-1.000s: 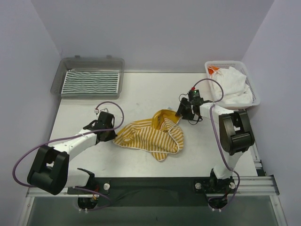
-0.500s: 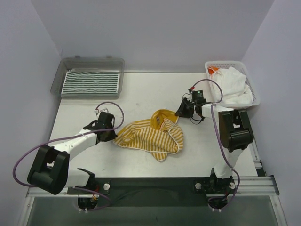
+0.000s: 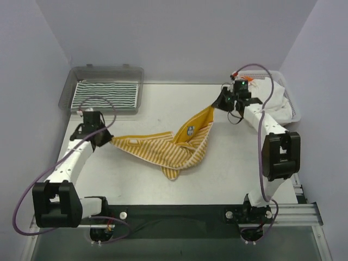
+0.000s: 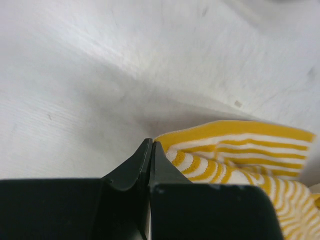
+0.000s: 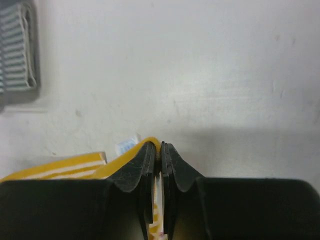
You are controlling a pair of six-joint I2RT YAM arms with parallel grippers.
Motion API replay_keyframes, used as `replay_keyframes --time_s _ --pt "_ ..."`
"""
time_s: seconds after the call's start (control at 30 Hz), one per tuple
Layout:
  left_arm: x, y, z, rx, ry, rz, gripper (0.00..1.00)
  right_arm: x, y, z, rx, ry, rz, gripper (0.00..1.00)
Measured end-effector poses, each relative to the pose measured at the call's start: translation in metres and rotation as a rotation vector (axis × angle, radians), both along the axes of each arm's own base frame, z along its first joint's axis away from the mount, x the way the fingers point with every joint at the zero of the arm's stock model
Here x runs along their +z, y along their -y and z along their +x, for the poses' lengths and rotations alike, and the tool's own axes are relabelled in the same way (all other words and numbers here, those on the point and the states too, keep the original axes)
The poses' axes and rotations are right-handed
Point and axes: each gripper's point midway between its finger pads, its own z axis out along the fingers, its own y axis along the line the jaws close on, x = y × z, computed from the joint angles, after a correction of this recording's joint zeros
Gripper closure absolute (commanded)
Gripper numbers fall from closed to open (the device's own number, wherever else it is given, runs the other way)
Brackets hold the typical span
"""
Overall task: Fold and stack the towels
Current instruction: Flatten out the crumpled towel
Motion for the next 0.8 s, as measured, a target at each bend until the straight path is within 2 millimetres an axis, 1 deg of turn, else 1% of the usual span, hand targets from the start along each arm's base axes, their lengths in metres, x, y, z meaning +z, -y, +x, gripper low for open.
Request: replay_keyframes --time_s 0.1,0.13,0.2,0.27,0.33,0.4,0.47,0.5,0.53,0.57,0.6,0.63,0.7,0.77,0.8 --pt "0.058 -0.038 0.028 0.094 0.12 -0.004 1.0 0.066 0.015 0.036 -0.051 0.134 -0.004 1.0" --pt "0.085 -0.052 0.038 0.127 0.18 0.001 1.0 0.093 0.022 0.046 -0.071 0.19 -0.002 1.0" --pt "0.129 -0.071 0.047 0.168 0.281 0.009 1.0 0.13 0.033 0.053 -0.098 0.259 0.003 1.0" --pt "0.167 -0.084 0.046 0.195 0.365 0.022 1.0 0.164 0.046 0.053 -0.126 0.325 0.009 1.0" --pt "0.198 -0.094 0.037 0.219 0.438 0.038 1.0 0.19 0.057 0.048 -0.15 0.374 0.009 1.0" --pt "0.22 -0.098 0.023 0.237 0.493 0.054 1.0 0.208 0.066 0.038 -0.167 0.406 0.007 1.0" --pt "0.232 -0.096 0.008 0.241 0.526 0.061 1.0 0.216 0.077 0.03 -0.19 0.424 0.001 1.0" --pt "0.236 -0.094 0.002 0.239 0.543 0.062 1.0 0.215 0.081 0.026 -0.196 0.425 -0.001 1.0" --pt "0.234 -0.091 -0.003 0.234 0.55 0.054 1.0 0.209 0.084 0.022 -0.198 0.415 -0.005 1.0" --pt "0.226 -0.087 -0.009 0.23 0.554 0.042 1.0 0.2 0.086 0.019 -0.196 0.397 -0.01 1.0" --pt "0.212 -0.082 -0.015 0.226 0.536 0.024 1.0 0.186 0.088 0.017 -0.196 0.371 -0.017 1.0" --pt "0.192 -0.078 -0.021 0.227 0.503 0.001 1.0 0.168 0.088 0.015 -0.195 0.339 -0.023 1.0" --pt "0.145 -0.069 -0.033 0.23 0.414 -0.047 1.0 0.121 0.092 0.005 -0.205 0.233 -0.035 1.0" --pt "0.09 -0.059 -0.051 0.242 0.283 -0.1 1.0 0.068 0.098 -0.011 -0.233 0.107 -0.05 1.0" --pt "0.065 -0.054 -0.062 0.251 0.219 -0.123 1.0 0.043 0.1 -0.023 -0.248 0.04 -0.051 1.0"
